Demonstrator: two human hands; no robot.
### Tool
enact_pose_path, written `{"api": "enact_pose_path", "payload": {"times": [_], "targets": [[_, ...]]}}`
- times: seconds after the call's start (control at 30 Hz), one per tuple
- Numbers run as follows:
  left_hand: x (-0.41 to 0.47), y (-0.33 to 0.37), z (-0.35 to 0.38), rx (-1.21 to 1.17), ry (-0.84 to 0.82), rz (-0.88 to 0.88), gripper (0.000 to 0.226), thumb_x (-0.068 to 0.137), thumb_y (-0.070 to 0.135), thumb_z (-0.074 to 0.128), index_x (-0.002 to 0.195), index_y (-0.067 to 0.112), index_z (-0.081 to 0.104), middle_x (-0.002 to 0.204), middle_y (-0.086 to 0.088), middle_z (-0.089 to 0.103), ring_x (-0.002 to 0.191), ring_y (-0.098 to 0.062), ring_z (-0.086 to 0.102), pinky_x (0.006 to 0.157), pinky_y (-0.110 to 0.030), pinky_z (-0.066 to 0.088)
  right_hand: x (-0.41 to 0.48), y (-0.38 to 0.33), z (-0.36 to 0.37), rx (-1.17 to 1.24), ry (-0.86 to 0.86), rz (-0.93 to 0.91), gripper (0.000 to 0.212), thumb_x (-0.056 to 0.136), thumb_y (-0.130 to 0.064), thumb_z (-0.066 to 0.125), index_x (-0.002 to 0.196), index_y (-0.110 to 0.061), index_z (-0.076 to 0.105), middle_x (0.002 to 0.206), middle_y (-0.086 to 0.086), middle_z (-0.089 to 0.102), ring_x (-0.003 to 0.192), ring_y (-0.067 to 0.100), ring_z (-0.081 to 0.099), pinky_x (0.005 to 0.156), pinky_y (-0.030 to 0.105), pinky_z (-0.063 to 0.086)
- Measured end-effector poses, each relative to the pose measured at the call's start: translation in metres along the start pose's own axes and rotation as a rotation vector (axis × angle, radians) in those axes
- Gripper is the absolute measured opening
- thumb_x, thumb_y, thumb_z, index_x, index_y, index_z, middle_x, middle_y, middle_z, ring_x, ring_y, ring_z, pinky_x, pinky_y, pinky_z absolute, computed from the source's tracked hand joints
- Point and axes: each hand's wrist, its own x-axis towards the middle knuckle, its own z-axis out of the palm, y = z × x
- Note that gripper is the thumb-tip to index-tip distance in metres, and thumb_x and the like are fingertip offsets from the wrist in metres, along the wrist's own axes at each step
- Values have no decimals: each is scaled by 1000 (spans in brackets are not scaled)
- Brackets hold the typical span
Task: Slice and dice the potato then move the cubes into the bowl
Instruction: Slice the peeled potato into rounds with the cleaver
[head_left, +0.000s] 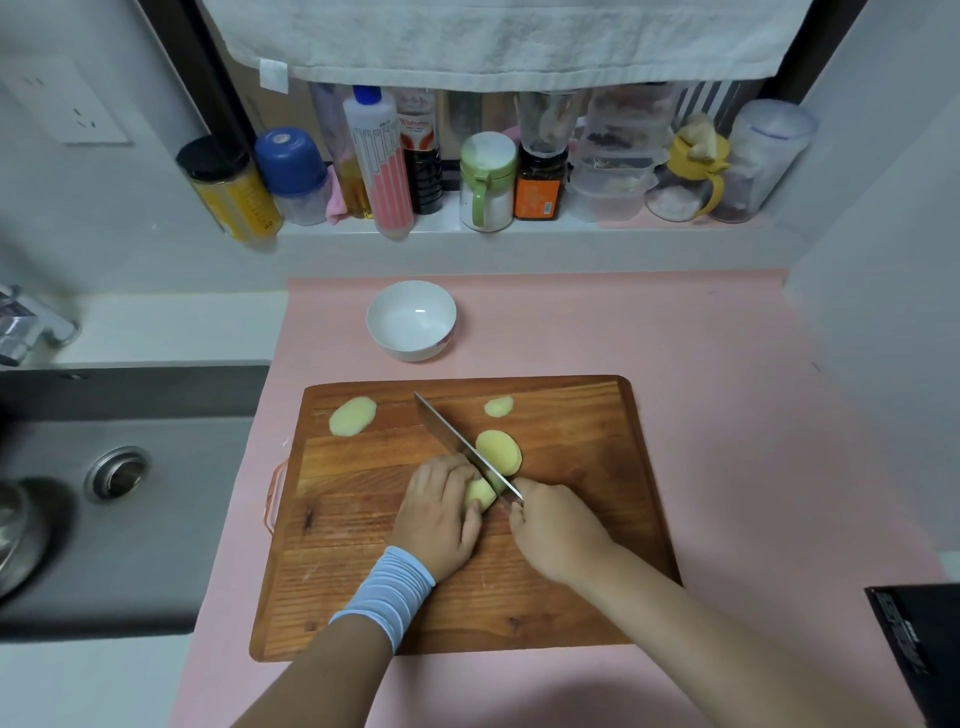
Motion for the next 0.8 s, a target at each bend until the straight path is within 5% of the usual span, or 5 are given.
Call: {"api": "enact_pose_path", "payload": {"times": [0.33, 0.63, 0.8], "targets": [[-10, -16, -10, -30, -78, 99, 34, 85, 22, 56, 117, 11, 52, 121, -6, 46, 107, -26, 48, 98, -35, 39, -10, -14, -15, -51, 8, 78, 27, 101, -32, 43, 76, -27, 52, 80, -8, 63, 78, 19, 60, 67, 33, 45], [-9, -17, -9, -52, -25, 130, 29, 85, 20, 50, 113, 11, 51, 118, -6, 45, 103, -26, 47, 96, -33, 37, -46, -37, -20, -209, 222, -47, 28, 104, -35, 38, 112, -28, 64, 87, -2, 70, 80, 21, 66, 70, 37, 52], [-12, -15, -2, -50, 11, 102, 28, 85, 18, 49, 111, 10, 49, 116, -8, 45, 105, -28, 47, 98, -36, 37, -56, -39, -18, -223, 206, -66, 30, 103, -35, 37, 121, -33, 61, 91, -3, 71, 86, 23, 66, 73, 38, 53]]}}
